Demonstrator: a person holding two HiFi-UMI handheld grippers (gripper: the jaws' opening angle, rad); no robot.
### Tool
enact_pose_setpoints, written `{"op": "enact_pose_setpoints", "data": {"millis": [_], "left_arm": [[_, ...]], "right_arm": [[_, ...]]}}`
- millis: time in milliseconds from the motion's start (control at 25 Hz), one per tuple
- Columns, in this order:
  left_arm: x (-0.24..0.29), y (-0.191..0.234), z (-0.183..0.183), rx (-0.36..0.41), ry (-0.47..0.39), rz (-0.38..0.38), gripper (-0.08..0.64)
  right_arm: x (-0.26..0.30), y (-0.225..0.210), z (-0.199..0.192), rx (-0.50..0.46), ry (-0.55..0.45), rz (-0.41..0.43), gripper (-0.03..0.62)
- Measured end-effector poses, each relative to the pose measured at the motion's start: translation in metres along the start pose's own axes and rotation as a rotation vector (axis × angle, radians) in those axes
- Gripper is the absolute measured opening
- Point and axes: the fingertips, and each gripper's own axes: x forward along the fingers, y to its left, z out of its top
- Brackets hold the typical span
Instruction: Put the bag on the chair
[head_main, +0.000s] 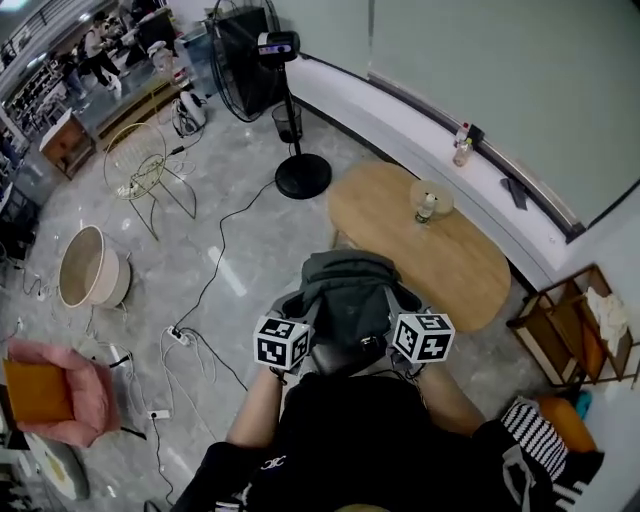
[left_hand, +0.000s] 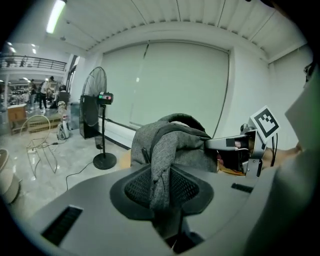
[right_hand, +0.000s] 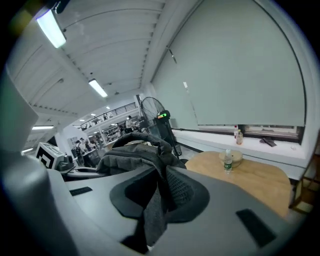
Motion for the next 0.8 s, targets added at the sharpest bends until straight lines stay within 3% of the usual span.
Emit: {"op": "enact_pose_setpoints", "data": {"millis": [360,800], "left_arm": [[0.066,0.060,0.015,0.126,0.106,-0.207,0.094],[0.143,0.053,-0.009,0.268,0.267,-0.444,0.095]], "right_arm": [[0.048,-0.006,-0.016,0.127,0.011,-0.207,0.066],[0.051,-0.043,-0.059,0.280,0.042,-0.407,0.064]]}}
